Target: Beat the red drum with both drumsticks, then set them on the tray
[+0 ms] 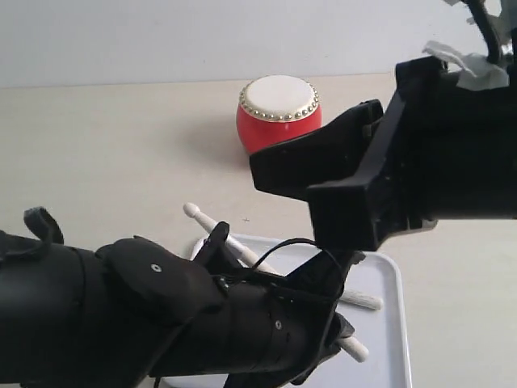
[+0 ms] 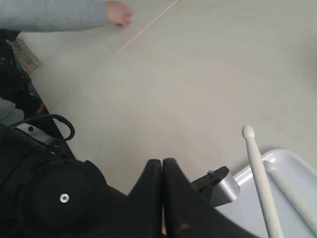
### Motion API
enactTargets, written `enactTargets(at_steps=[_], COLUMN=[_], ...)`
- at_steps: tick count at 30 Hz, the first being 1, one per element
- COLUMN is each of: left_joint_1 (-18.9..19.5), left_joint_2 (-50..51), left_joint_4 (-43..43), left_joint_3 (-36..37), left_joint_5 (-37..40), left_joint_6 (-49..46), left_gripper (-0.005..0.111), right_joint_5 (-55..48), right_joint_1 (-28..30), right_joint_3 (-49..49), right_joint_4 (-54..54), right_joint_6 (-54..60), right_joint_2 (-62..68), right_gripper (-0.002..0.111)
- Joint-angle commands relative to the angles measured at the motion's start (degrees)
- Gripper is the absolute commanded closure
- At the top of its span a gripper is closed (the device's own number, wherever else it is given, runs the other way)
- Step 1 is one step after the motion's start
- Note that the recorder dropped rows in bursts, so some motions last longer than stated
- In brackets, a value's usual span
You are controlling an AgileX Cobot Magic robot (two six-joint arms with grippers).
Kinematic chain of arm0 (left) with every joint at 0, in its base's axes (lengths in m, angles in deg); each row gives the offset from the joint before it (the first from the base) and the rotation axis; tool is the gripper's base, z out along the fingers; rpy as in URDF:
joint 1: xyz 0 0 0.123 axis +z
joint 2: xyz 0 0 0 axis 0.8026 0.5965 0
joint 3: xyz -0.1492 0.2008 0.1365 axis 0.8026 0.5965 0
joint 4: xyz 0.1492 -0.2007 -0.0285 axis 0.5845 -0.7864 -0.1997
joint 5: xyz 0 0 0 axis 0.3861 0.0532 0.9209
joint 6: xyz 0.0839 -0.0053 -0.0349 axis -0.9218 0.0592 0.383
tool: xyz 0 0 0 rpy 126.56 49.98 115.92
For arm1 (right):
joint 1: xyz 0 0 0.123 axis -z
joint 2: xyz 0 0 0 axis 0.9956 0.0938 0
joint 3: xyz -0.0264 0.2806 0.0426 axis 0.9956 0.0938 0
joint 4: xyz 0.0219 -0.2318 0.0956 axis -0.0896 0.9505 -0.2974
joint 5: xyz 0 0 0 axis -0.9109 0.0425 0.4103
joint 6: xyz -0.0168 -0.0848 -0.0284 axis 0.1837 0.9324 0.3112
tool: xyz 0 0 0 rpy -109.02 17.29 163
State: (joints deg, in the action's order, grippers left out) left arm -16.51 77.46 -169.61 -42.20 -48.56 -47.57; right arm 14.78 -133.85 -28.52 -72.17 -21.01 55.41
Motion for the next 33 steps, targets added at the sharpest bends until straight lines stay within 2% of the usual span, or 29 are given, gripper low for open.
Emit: enactTargets(at_steps=[1, 6, 7, 10, 12, 14, 17, 19, 22, 25, 28, 31, 33], left_joint_1=[-0.3, -0.3, -0.1, 0.3, 0.3, 0.3, 0.3, 0.3, 0.3, 0.3, 0.3, 0.3, 0.3], left_joint_2=[2.4, 4.3, 3.5, 1.2, -0.5, -1.4, -2.1, -2.6, -3.7, -5.0, -7.7, -11.5, -14.3], left_joint_4=[-0.4, -0.4, 2.6, 13.2, 13.8, 12.3, 4.1, 2.6, 5.6, 7.7, 7.7, 9.2, 10.9], left_joint_3=[-2.2, -3.1, -3.0, -3.0, -1.8, 1.0, 4.5, 6.0, 6.2, 7.1, 9.5, 12.3, 13.6], left_joint_5=[-2.9, 0.9, 2.5, 7.6, 7.7, 7.4, 7.4, 7.4, 6.0, 4.6, 2.8, 1.2, 1.0], left_joint_6=[2.5, 2.1, 0.7, -6.4, -10.4, -10.8, -10.8, -10.9, -16.8, -24.6, -25.5, -28.2, -31.3], left_gripper=[0.107, 0.107, 0.107, 0.107, 0.107, 0.107, 0.107, 0.107, 0.107, 0.107, 0.107, 0.107, 0.107], right_joint_5=[-0.3, -2.2, -4.4, -10.8, -14.0, -13.9, -13.5, -13.0, -10.8, -7.9, -8.2, -9.5, -8.3], right_joint_1=[-0.1, -0.1, -0.1, -0.1, -0.1, -0.1, -0.1, -0.1, -0.1, -0.1, -0.1, -0.1, -0.1], right_joint_3=[0.1, 0.1, 0.1, 0.1, 0.1, 0.1, 0.1, 0.1, 0.1, 0.1, 0.1, 0.1, 0.2], right_joint_4=[0.8, 4.4, 12.4, 31.4, 39.9, 41.7, 41.2, 41.4, 44.3, 53.4, 61.5, 61.0, 56.6], right_joint_6=[0.1, 0.1, -2.5, -20.2, -26.1, -28.4, -29.5, -30.0, -31.8, -40.9, -48.3, -47.3, -44.4], right_joint_2=[-0.3, -0.3, -0.5, -0.5, -0.5, -1.1, -0.9, -0.2, 2.0, 3.1, 2.5, 2.5, 2.9], right_gripper=[0.108, 0.108, 0.108, 0.108, 0.108, 0.108, 0.108, 0.108, 0.108, 0.108, 0.108, 0.108, 0.108])
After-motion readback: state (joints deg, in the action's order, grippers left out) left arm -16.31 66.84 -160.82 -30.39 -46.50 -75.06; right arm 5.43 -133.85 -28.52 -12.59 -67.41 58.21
